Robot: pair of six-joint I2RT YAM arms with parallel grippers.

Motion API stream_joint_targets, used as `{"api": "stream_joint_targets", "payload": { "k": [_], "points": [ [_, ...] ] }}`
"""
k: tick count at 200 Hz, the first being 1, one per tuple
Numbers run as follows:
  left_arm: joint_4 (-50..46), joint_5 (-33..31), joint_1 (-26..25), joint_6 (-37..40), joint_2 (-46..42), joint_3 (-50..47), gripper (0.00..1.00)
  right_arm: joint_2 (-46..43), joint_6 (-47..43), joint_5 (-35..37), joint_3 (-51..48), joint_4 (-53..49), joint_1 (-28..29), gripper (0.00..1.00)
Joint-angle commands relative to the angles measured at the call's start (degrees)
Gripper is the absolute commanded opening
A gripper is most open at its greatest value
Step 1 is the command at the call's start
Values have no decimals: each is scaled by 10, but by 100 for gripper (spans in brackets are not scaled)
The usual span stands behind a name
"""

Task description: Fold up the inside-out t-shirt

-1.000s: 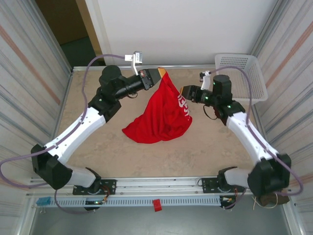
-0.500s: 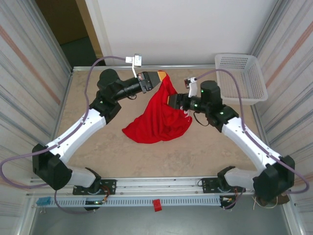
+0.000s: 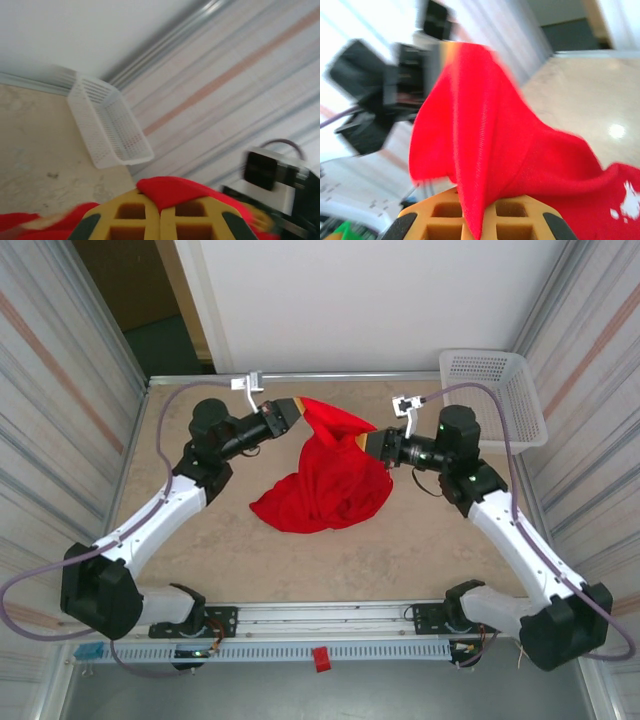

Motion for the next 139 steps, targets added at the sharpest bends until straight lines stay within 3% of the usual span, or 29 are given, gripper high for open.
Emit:
{"api": "stream_joint_targets", "payload": {
  "k": [1, 20, 47, 64, 89, 112, 139],
  "points": [
    [3, -40, 19, -7, -9, -16, 0, -10, 13, -98, 5, 33, 0, 0],
    [-20, -40, 29, 8, 7, -9, 0, 2, 17, -103, 10, 39, 2, 0],
    [-78, -40, 39, 64, -5, 3, 48, 24, 19, -71, 10, 40, -4, 0],
    [-133, -55, 42, 109, -45, -3, 59, 38, 26, -66, 10, 49, -10, 0],
    [-178, -53, 28, 137, -106, -14, 63, 53, 30, -58, 13, 56, -12, 0],
    [-170, -68, -31, 124, -132, -12, 67, 65, 33, -51, 14, 60, -12, 0],
    [-134, -92, -95, 103, -104, 4, 70, 73, 33, -52, 12, 61, -9, 0]
  ]
}}
